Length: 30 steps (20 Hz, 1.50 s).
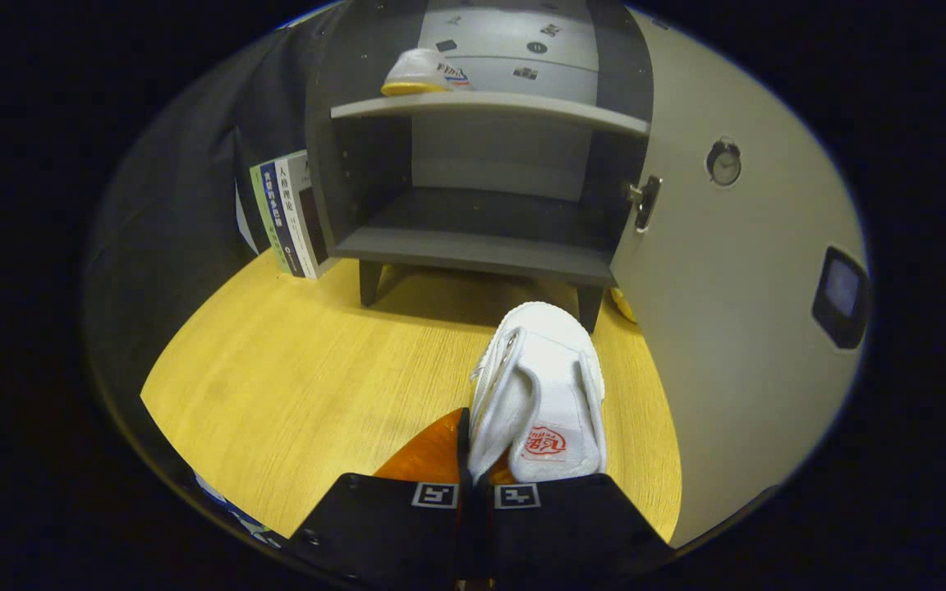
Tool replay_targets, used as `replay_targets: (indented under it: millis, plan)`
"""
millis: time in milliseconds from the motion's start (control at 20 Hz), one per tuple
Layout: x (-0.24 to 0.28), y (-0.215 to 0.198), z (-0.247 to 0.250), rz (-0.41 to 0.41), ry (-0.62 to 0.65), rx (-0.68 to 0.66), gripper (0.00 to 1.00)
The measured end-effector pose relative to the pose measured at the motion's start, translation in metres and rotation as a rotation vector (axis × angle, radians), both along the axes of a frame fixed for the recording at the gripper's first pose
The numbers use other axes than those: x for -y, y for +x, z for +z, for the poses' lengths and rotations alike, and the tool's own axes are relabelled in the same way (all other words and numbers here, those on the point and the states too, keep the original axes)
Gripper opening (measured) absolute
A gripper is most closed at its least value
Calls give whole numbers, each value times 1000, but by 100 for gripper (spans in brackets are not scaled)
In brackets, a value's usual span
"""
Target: Open the shoe cabinet door, grab the shoes and put them into the shoe cabinet, then close the shoe cabinet door.
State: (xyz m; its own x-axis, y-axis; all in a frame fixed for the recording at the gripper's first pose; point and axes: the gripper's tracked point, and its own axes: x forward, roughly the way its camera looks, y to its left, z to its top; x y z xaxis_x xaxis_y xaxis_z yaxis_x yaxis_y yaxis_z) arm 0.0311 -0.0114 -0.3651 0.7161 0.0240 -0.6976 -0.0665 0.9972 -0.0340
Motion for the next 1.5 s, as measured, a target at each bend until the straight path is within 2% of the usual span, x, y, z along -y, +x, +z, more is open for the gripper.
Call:
replay_targets:
  millis: [300,650,1050,1500]
  plan:
    - [-10,-9,85,13,-32,151,2]
    - [-15,17,181,17,-29,287,2]
    - [-16,103,281,31,-12,438,2]
    - [5,233,330,-40,-4,496,2]
